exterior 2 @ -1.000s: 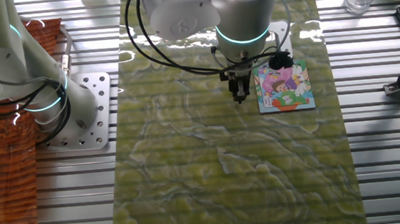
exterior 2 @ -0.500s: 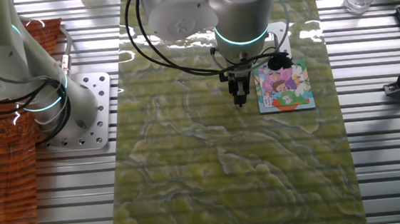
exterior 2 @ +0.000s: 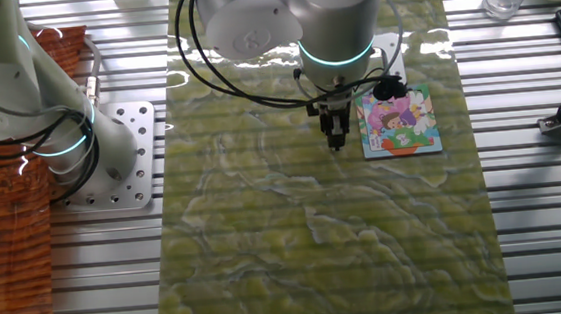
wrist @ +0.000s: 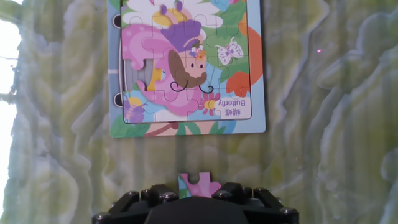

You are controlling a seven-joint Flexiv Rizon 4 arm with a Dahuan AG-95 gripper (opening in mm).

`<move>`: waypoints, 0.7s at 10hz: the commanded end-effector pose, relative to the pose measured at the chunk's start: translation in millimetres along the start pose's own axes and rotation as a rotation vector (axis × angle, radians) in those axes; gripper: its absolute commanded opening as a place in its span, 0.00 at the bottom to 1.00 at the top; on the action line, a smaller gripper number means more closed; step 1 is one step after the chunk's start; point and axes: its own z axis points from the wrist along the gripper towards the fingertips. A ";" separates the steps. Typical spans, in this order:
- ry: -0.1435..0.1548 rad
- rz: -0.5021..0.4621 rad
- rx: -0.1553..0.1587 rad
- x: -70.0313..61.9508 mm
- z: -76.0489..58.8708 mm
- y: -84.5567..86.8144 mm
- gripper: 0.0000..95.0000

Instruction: Assemble one piece of a puzzle

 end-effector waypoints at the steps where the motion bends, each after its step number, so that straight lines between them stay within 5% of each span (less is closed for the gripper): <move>1: 0.003 0.002 0.002 0.4 -1.0 -0.2 0.60; 2: 0.003 0.002 0.004 0.4 -0.5 -0.2 0.60; 3: 0.003 0.003 0.005 0.4 0.0 -0.2 0.40; 7: 0.004 0.003 0.012 0.6 1.2 -0.4 0.40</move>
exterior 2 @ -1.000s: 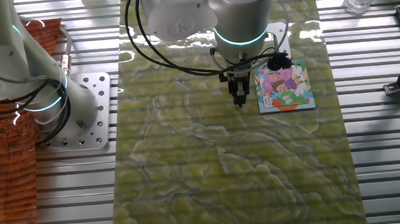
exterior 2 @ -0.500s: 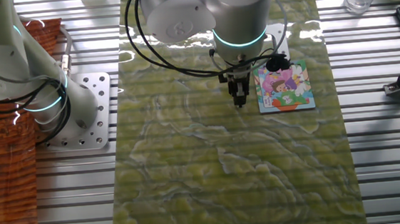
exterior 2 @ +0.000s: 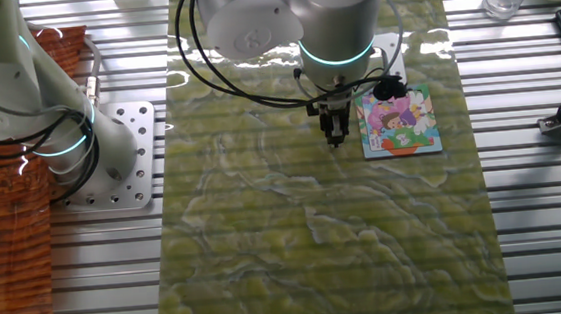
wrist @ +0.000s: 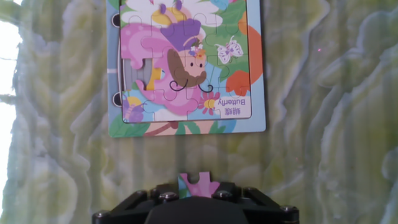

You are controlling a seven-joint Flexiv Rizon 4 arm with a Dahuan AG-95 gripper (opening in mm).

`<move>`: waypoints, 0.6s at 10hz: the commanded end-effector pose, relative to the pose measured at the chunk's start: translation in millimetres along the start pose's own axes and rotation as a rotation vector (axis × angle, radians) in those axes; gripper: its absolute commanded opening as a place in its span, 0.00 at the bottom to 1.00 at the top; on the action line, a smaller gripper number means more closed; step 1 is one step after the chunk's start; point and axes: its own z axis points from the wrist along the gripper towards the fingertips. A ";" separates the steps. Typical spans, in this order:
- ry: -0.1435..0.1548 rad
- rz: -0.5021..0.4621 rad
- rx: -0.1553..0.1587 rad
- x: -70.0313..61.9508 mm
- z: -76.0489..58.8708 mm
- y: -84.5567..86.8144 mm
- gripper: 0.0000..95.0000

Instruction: Assemble one piece of a puzzle

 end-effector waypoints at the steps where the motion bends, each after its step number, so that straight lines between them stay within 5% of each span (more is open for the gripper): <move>1: 0.001 -0.001 0.011 0.1 0.3 0.2 0.40; 6: -0.004 -0.001 0.014 0.2 0.2 0.1 0.40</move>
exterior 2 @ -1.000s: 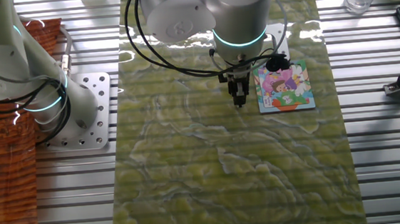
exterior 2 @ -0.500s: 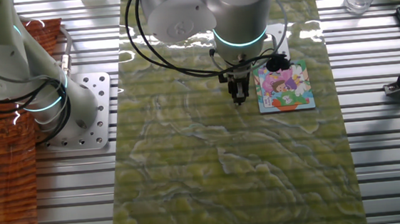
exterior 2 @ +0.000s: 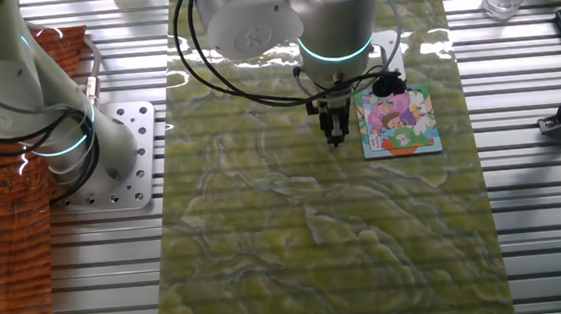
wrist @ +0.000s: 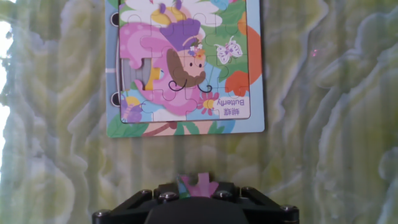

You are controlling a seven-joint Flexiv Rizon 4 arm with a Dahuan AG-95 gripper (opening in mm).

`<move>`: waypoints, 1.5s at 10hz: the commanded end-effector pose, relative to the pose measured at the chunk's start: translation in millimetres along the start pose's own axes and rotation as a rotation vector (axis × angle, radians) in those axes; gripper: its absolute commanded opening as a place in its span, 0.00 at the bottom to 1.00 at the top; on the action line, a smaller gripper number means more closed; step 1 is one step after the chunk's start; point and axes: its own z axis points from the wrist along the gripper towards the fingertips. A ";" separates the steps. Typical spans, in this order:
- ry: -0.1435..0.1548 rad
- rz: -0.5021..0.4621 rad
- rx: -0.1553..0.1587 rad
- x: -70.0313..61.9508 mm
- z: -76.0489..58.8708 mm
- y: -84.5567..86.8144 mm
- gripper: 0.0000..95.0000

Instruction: Assemble one piece of a puzzle

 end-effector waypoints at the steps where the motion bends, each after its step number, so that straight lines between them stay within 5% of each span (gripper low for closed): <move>1: -0.002 0.000 -0.002 -0.1 0.2 0.2 0.40; 7: -0.008 -0.005 -0.001 0.0 -2.1 -0.8 0.40; 8: -0.009 -0.008 -0.001 0.0 -3.8 -1.3 0.60; 13: -0.009 -0.010 -0.001 0.2 -2.9 -1.8 0.60; 14: -0.009 -0.009 -0.001 0.2 -2.3 -1.8 0.40; 15: -0.009 -0.009 0.000 0.3 -2.0 -1.9 0.40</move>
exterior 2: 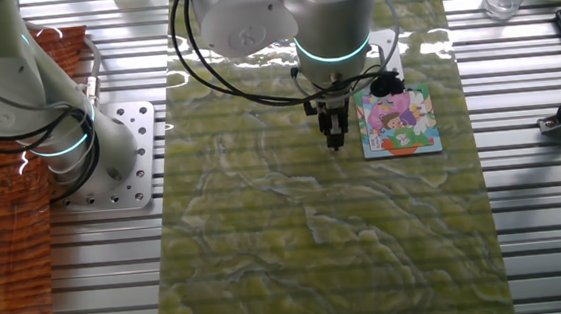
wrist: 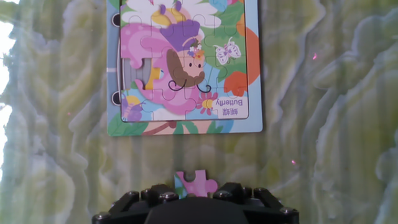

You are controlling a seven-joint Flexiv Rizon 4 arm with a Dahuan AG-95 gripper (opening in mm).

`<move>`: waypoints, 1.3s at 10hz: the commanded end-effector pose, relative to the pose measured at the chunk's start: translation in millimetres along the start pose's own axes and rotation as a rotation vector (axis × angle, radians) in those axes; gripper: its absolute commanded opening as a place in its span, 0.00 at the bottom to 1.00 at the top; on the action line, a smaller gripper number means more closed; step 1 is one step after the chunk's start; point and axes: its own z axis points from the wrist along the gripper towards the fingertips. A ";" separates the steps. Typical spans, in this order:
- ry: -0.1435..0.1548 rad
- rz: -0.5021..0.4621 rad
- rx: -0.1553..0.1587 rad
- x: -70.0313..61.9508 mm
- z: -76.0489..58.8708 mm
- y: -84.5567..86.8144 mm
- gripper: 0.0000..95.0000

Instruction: Assemble one piece of a puzzle

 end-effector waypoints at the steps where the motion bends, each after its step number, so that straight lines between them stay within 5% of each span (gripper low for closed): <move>1: 0.002 0.001 0.001 0.7 -1.3 -0.1 0.40; 13: -0.006 -0.005 0.000 1.4 3.8 -2.5 0.40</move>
